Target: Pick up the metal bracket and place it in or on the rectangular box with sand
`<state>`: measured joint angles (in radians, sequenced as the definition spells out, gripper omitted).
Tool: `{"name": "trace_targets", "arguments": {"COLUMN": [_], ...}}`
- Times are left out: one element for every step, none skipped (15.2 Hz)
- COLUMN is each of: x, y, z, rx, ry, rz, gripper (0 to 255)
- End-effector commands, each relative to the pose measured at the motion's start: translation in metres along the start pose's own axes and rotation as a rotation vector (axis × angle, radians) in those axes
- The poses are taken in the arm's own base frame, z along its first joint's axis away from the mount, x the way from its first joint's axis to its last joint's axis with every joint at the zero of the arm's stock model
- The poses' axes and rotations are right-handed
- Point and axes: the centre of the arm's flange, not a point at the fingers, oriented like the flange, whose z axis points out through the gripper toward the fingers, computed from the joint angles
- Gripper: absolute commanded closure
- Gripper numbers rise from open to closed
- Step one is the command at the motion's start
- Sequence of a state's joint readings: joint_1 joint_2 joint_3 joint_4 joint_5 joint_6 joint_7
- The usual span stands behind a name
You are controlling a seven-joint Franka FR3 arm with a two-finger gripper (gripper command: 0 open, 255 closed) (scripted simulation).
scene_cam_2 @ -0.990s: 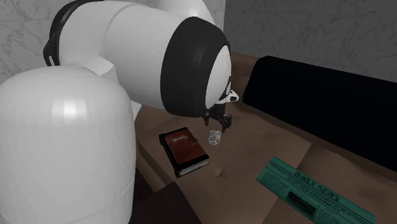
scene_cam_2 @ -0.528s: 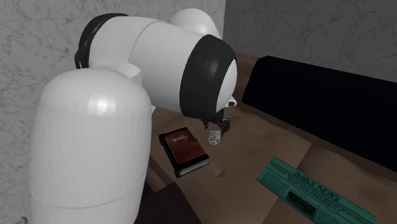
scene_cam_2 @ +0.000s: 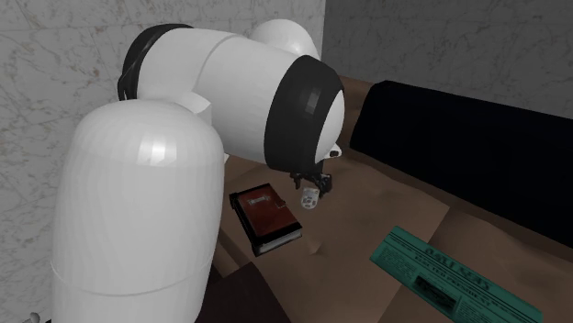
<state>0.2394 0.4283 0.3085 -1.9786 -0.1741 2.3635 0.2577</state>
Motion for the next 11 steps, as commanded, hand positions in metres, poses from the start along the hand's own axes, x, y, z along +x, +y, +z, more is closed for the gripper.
{"name": "trace_targets", "arguments": {"x": [0.0,0.0,0.0,0.0,0.0,0.0,0.0,0.0,0.0,0.0,0.0], "y": [0.0,0.0,0.0,0.0,0.0,0.0,0.0,0.0,0.0,0.0,0.0], "z": [0.0,0.0,0.0,0.0,0.0,0.0,0.0,0.0,0.0,0.0,0.0], "rx": [0.0,0.0,0.0,0.0,0.0,0.0,0.0,0.0,0.0,0.0,0.0], "ry": [0.0,0.0,0.0,0.0,0.0,0.0,0.0,0.0,0.0,0.0,0.0], "rz": [0.0,0.0,0.0,0.0,0.0,0.0,0.0,0.0,0.0,0.0,0.0], "gripper": [0,255,255,255,255,255,255,255,255,255,255]}}
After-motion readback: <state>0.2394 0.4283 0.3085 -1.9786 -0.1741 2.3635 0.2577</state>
